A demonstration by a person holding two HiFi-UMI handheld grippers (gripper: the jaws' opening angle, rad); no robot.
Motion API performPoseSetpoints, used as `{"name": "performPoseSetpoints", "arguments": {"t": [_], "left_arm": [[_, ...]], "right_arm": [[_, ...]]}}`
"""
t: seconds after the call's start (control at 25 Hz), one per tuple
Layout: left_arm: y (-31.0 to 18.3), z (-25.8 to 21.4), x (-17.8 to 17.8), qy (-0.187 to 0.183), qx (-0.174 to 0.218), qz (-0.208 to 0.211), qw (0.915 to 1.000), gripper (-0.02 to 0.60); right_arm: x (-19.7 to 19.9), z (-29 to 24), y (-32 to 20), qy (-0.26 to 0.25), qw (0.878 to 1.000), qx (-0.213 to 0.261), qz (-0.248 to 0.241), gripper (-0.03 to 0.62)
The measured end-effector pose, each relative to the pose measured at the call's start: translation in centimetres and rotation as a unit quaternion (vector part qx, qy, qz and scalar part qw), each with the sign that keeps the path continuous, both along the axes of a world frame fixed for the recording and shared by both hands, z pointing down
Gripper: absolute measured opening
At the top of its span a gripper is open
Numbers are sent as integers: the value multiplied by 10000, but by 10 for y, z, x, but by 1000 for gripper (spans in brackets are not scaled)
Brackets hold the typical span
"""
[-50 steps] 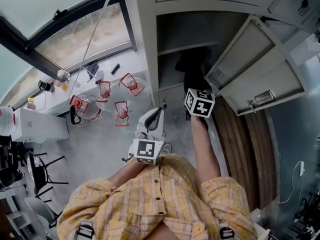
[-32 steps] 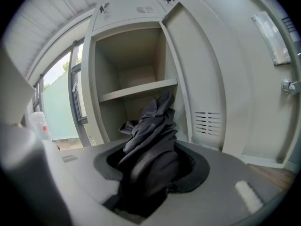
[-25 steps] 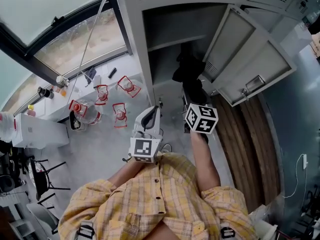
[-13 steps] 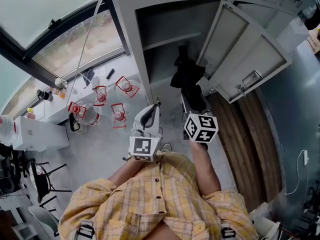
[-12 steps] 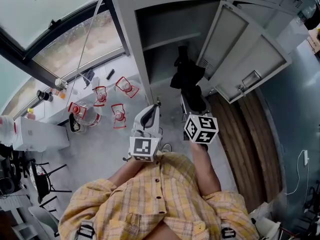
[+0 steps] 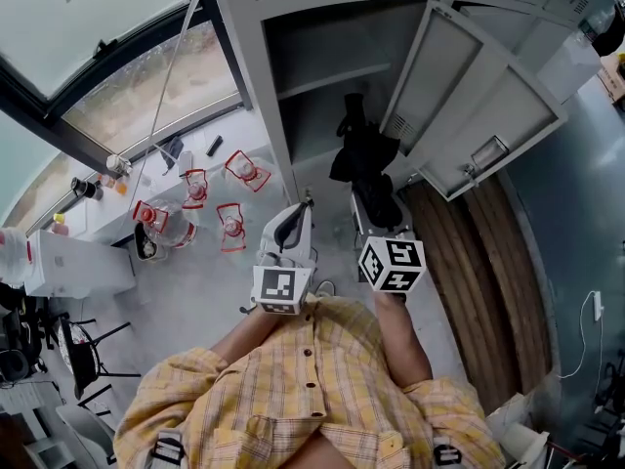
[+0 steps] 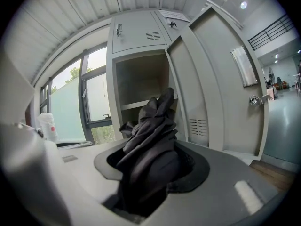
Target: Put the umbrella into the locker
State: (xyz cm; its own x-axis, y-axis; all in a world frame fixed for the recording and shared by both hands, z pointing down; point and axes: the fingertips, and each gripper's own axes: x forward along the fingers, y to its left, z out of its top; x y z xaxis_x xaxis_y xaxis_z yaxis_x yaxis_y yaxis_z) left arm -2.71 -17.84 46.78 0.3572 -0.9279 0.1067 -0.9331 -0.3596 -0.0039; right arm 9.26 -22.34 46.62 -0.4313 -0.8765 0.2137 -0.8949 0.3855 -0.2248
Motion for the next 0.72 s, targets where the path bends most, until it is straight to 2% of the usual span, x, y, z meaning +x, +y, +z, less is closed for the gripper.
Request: {"name": "performPoseSetpoints", "arguments": {"t": [0.32, 0.56, 0.72], "left_arm": [[1, -3, -1, -15, 22, 6, 10000, 0], [3, -5, 0, 184, -50, -114, 9998, 0], [2, -3, 2, -2, 35, -20, 10000, 0]], "right_arm": [[-3, -5, 12, 152, 9998, 85, -27, 213], [-3, -6, 21, 186, 9997, 151, -60, 213], [-2, -7, 24, 135, 9998, 156, -67, 213]]}}
